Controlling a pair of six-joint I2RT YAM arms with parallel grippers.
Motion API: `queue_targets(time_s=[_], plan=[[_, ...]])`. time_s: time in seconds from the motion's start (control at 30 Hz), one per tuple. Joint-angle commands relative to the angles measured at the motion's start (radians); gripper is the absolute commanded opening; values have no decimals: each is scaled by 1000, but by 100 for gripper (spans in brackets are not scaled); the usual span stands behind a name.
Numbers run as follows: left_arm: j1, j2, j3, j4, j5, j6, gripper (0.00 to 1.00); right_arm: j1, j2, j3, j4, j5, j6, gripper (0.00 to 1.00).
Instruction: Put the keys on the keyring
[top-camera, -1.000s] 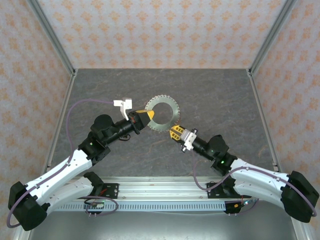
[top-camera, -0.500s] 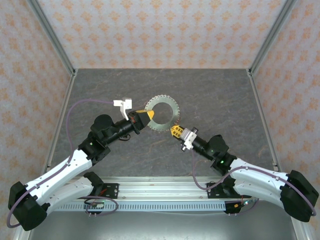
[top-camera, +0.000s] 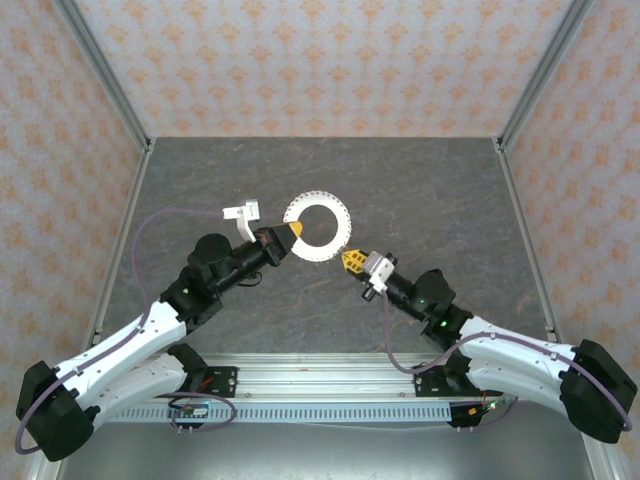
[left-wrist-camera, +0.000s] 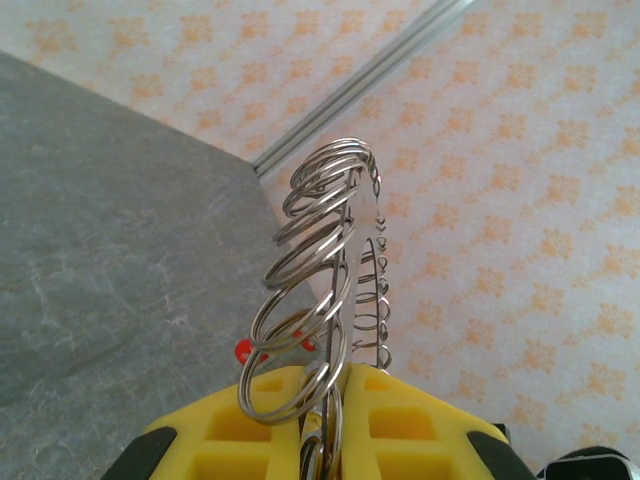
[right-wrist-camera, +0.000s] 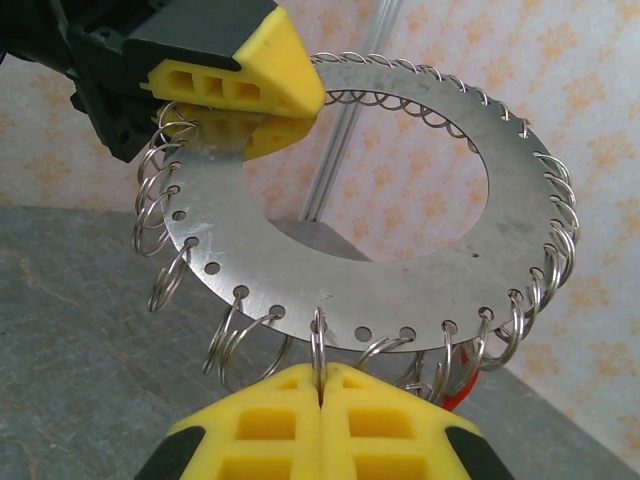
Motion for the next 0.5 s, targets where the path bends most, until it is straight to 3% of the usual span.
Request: queue_targets(time_s=[0.0, 0.27, 0.47], plan=[[10, -13, -31, -7, -122, -68, 8, 4, 13, 31, 19, 20, 73, 0], [7, -2, -90, -126, -175, -198, 19, 4, 116, 22, 74, 20, 130, 0], [6, 12, -157, -138, -209, -290, 19, 4, 166, 16, 59, -8, 171, 0]])
